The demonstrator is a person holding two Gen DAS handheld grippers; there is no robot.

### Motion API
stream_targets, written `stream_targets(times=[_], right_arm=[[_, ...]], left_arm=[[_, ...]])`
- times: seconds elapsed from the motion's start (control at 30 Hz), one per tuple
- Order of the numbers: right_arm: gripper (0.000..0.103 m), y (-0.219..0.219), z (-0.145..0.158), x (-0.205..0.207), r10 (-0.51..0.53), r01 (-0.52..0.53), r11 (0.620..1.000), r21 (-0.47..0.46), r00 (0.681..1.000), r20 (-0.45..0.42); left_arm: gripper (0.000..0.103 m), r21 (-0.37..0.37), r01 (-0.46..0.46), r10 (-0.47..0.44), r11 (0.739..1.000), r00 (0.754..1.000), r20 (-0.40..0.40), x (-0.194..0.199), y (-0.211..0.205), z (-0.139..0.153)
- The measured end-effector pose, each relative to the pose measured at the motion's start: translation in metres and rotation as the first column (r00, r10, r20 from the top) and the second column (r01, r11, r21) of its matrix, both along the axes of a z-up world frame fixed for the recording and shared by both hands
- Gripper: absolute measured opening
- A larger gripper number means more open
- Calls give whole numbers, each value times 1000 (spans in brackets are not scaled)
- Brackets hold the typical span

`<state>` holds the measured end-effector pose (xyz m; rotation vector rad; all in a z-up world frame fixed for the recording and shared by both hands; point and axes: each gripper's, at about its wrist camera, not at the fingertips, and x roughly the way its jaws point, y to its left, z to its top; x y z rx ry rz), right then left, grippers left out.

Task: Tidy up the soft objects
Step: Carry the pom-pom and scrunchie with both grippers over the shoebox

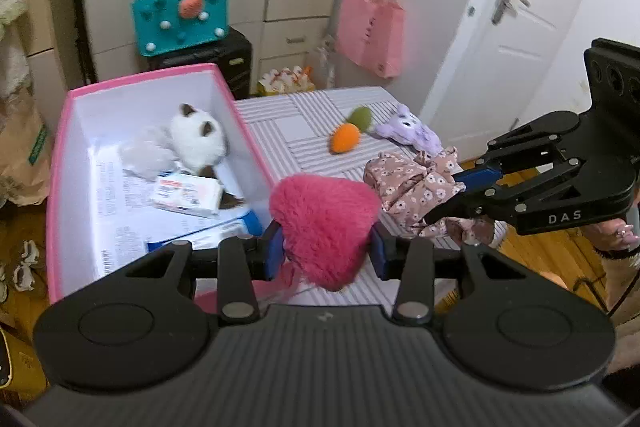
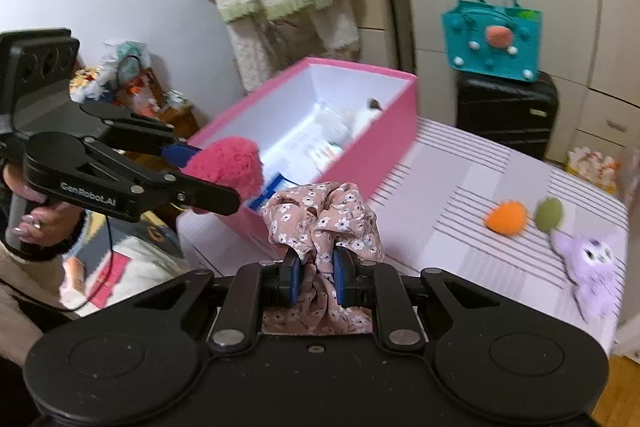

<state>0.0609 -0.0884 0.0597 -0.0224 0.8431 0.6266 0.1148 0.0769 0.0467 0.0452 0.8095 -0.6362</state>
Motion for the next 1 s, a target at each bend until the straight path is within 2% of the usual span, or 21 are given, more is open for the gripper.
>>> stream_targets(times=[0.2,0.37,0.5,0.7,0.87,1.0], right_arm=[[19,30,9,34,57,-58,998,26,998,31],[20,59,9,79,75,-77,996,38,996,42],[20,81,4,119,97,-97,994,45,995,1],[23,102,-9,188,74,-71,996,53,996,-58],[23,118,-31,234,69,-58,995,79,986,-149],[26,134,-44,252,79,-68,995,68,982,-171]], left_arm=[[42,0,-68,68,998,997,47,9,31,4],[43,40,-169,165,985,983,74,36,46,-6],[43,24,-226,226,974,974,15,71,61,-20],[43,51,-352,353,935,935,-20,115,73,-43],[43,114,-371,376,922,926,-22,144,72,-53],[43,177,-360,371,916,928,-29,161,70,-64]])
